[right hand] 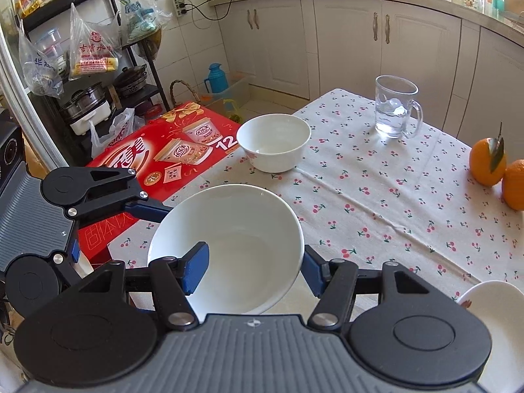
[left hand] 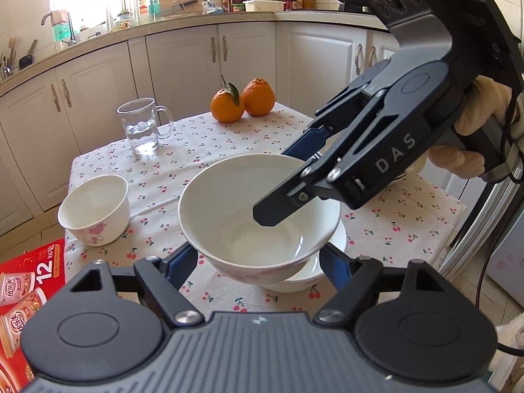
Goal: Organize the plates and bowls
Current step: 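Lower the held bowl into the other white bowl and open the right tool, then move the right tool to the pink-floral white bowl, then grip the rim of the pink-floral bowl with the right tool, then lift the pink-floral bowl with the right tool and carry it over the nested bowls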
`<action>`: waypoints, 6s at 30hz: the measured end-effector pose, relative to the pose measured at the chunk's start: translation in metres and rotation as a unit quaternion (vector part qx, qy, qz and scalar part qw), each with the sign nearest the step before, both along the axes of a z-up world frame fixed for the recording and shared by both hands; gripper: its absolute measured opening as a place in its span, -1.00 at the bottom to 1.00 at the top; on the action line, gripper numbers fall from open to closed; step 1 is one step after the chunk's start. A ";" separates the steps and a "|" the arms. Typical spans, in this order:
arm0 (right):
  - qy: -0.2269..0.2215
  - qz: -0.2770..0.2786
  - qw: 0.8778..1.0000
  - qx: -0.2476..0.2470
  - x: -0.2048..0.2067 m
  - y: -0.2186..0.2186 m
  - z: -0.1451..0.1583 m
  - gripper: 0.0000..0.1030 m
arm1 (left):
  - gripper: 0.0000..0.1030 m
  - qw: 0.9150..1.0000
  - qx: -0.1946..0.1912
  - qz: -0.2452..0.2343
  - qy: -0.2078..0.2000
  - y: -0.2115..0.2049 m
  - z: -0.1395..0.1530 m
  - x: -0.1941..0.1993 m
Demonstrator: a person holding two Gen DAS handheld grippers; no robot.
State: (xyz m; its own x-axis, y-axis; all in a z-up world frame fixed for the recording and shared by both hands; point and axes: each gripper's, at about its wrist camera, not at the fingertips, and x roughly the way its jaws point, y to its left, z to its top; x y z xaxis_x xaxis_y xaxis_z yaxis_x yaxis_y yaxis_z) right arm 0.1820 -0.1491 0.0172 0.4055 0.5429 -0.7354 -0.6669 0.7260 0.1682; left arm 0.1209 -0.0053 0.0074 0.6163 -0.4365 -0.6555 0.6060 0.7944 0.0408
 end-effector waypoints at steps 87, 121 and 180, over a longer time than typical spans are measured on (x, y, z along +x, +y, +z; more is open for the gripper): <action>-0.080 0.015 0.994 -0.077 0.033 0.044 -0.005 1.00 | 0.78 0.994 -0.007 0.107 -0.010 0.089 -0.021 0.057; 0.014 0.077 0.996 -0.039 0.209 0.137 -0.058 0.68 | 0.73 0.985 0.009 0.165 -0.056 0.095 -0.064 0.149; -0.008 0.038 0.999 -0.016 0.044 0.035 0.011 0.41 | 0.67 0.996 0.012 0.060 -0.068 0.018 0.013 0.012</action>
